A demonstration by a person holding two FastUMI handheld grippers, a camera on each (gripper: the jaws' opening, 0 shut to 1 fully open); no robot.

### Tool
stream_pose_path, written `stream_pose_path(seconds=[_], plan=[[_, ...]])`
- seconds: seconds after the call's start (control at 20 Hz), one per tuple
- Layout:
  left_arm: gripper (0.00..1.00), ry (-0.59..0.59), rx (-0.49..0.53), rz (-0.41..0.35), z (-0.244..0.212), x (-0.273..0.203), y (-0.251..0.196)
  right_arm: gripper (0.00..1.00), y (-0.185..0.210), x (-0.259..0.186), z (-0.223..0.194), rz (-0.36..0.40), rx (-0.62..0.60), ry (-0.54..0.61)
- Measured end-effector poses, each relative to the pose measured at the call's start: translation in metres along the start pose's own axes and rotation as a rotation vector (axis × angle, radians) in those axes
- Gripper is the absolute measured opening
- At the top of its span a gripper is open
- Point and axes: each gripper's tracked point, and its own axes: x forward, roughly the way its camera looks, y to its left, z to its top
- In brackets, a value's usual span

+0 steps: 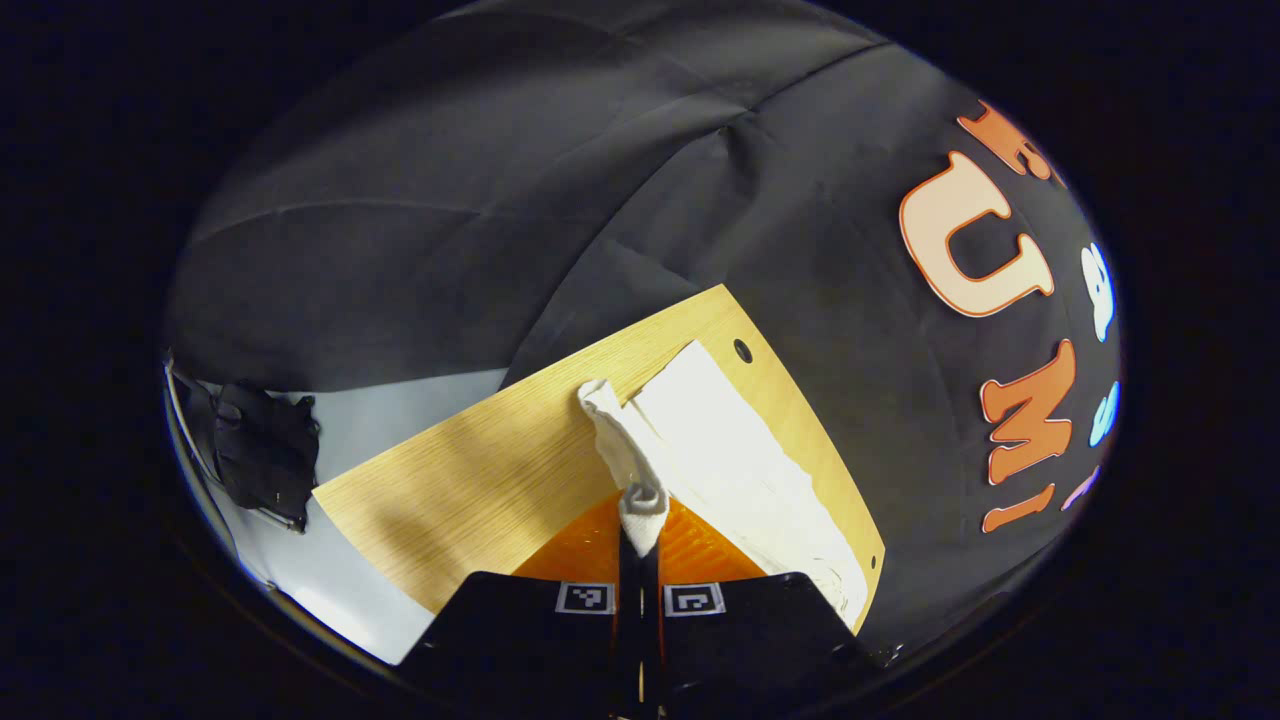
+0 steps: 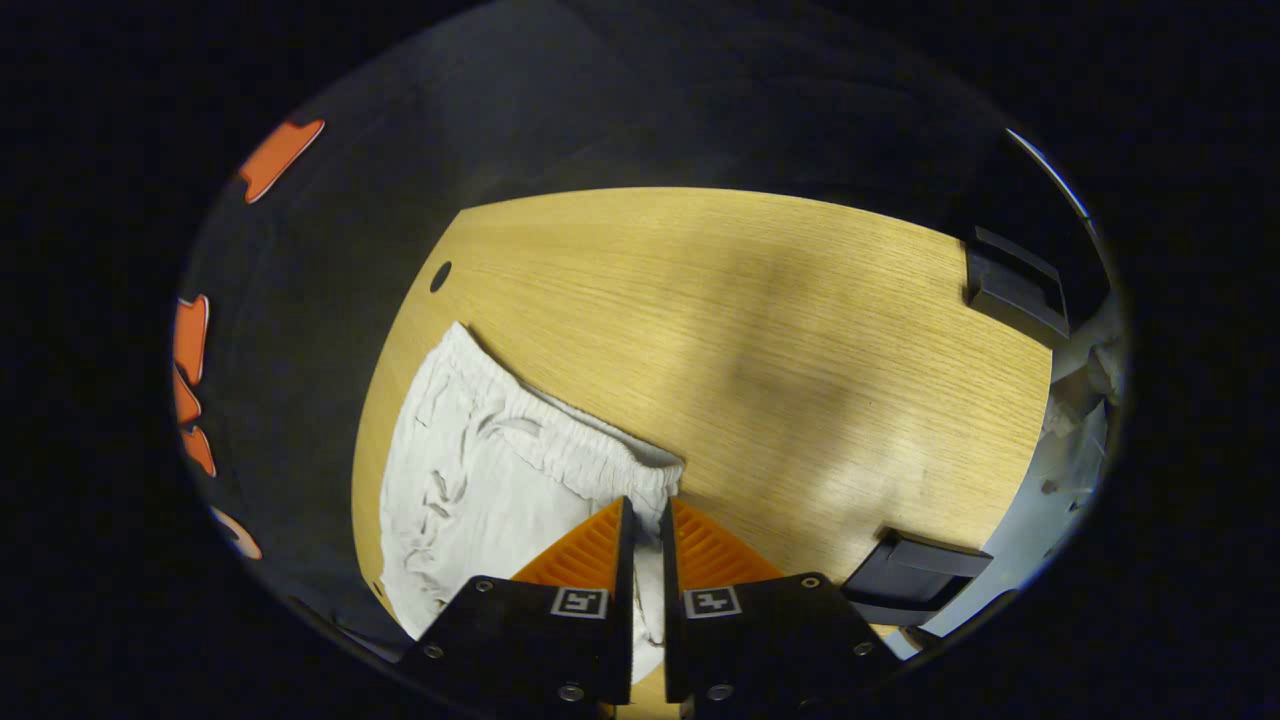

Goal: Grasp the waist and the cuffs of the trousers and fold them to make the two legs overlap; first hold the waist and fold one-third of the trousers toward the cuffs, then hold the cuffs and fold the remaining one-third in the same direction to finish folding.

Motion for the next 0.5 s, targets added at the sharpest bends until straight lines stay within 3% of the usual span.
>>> stream_pose_path(seconds=[0.05, 0.15, 0.5], plan=[[0.05, -0.001, 0.008, -0.01, 0.003, 0.0, -0.006, 0.07, 0.005, -0.005, 0.004, 0.026, 0.014, -0.013], [0.05, -0.012, 0.023, -0.03, 0.014, 0.001, -0.023, 0.04, 0.015, -0.015, 0.01, 0.059, 0.007, -0.029], [0.05, 0.006, 0.081, -0.052, 0.038, 0.025, -0.058, 0.03, 0.07, -0.042, 0.028, 0.178, -0.044, -0.079]])
